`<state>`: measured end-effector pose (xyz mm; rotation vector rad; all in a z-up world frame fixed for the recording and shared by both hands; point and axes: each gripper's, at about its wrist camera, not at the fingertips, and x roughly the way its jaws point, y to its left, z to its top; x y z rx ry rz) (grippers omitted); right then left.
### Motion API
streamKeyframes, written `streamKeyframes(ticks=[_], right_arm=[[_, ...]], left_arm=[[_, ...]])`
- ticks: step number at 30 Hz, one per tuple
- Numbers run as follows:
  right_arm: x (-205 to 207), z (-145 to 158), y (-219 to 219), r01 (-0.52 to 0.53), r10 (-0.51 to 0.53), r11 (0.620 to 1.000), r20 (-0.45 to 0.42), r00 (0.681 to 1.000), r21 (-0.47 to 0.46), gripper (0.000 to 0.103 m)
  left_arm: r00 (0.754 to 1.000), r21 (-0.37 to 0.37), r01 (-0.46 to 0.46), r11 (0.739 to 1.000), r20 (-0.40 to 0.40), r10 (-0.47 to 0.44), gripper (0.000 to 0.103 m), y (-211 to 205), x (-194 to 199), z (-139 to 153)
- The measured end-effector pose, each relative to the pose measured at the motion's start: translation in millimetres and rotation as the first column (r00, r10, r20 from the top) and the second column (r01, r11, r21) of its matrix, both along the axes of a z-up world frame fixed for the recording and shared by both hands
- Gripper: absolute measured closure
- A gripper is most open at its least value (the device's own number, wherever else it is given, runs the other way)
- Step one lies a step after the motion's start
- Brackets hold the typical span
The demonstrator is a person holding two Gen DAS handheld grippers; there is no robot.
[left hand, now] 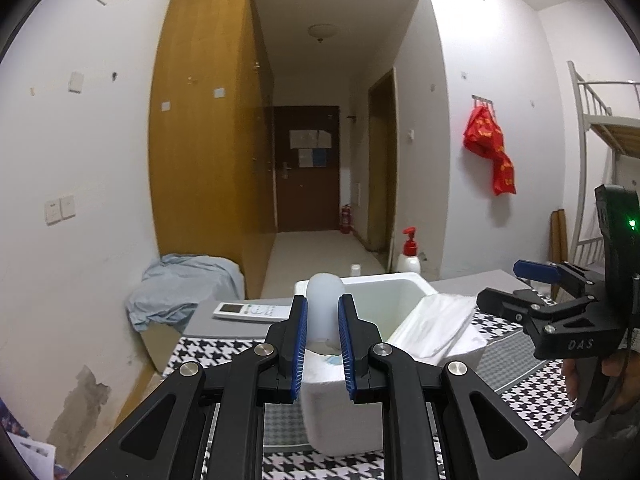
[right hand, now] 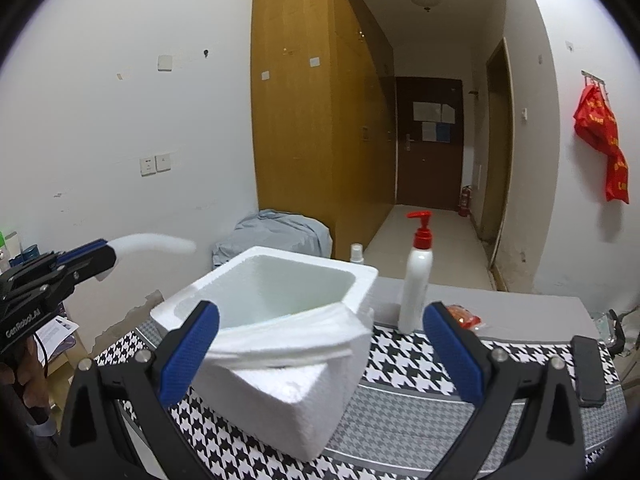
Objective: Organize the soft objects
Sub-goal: 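Withdraw the right tool while left tool moves the white cylinder over the box, then open the left tool over the box, dropping the white cylinder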
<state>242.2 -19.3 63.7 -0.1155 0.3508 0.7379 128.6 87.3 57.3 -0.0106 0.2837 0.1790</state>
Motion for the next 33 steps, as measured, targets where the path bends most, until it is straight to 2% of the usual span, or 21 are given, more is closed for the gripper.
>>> streamKeyframes(ticks=[12, 33], right_arm=[[-4, -2, -36, 0.078, -0.078, 0.997, 0.006, 0.997, -0.005, 0.000], [0, -12, -78, 0.177, -0.177, 0.984, -0.001, 0.984, -0.009, 0.000]], left_arm=[[0.996, -0.006, 0.093, 0.996, -0.013, -0.093, 0.086, -18, 24, 2], [0.986, -0.007, 0.159, 0.987, -0.044, -0.159, 0.086, -40, 57, -4]])
